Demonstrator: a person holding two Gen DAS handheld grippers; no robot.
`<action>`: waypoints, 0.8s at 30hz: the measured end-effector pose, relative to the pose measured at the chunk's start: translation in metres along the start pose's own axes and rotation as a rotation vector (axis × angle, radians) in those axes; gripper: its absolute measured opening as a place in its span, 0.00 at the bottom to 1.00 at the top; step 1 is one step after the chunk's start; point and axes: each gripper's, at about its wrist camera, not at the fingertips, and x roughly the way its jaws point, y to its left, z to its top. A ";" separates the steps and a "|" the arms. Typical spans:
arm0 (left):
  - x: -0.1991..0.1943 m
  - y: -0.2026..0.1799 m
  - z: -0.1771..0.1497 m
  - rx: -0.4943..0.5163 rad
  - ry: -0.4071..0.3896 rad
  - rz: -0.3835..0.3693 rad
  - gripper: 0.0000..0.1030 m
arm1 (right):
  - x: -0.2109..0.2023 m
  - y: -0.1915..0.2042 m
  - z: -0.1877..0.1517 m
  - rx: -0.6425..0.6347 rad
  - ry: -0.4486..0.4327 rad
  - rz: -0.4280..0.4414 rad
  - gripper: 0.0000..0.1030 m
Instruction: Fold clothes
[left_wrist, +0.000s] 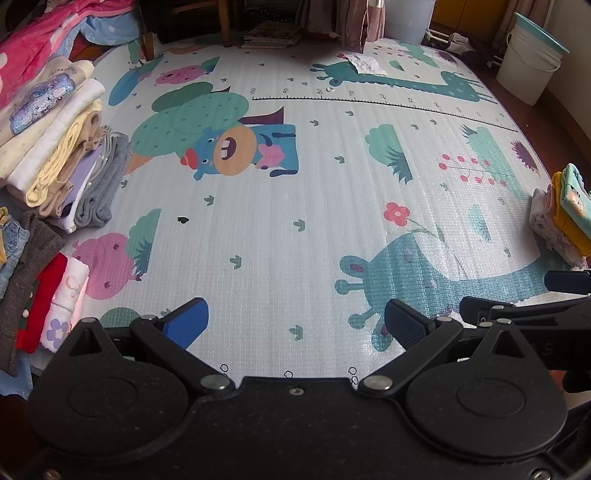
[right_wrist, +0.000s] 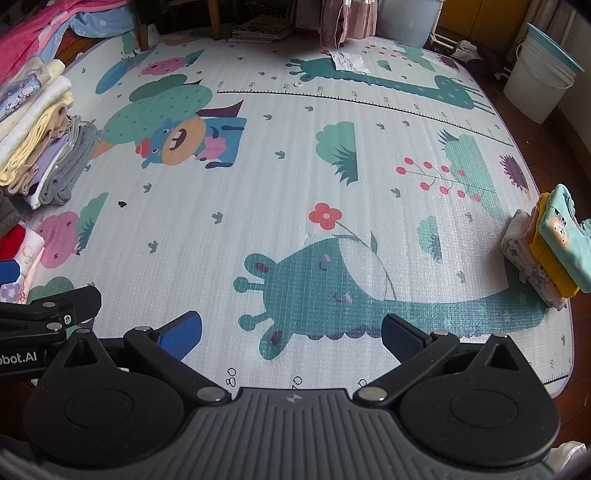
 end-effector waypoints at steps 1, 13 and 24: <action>0.000 0.000 0.000 0.000 0.000 0.001 1.00 | 0.000 0.000 0.000 -0.001 0.000 -0.001 1.00; -0.004 0.021 0.002 -0.063 0.000 0.000 1.00 | 0.001 0.012 0.009 0.011 0.016 0.027 1.00; -0.019 0.084 0.014 -0.337 -0.005 -0.092 1.00 | -0.008 0.058 0.059 -0.101 0.056 0.165 1.00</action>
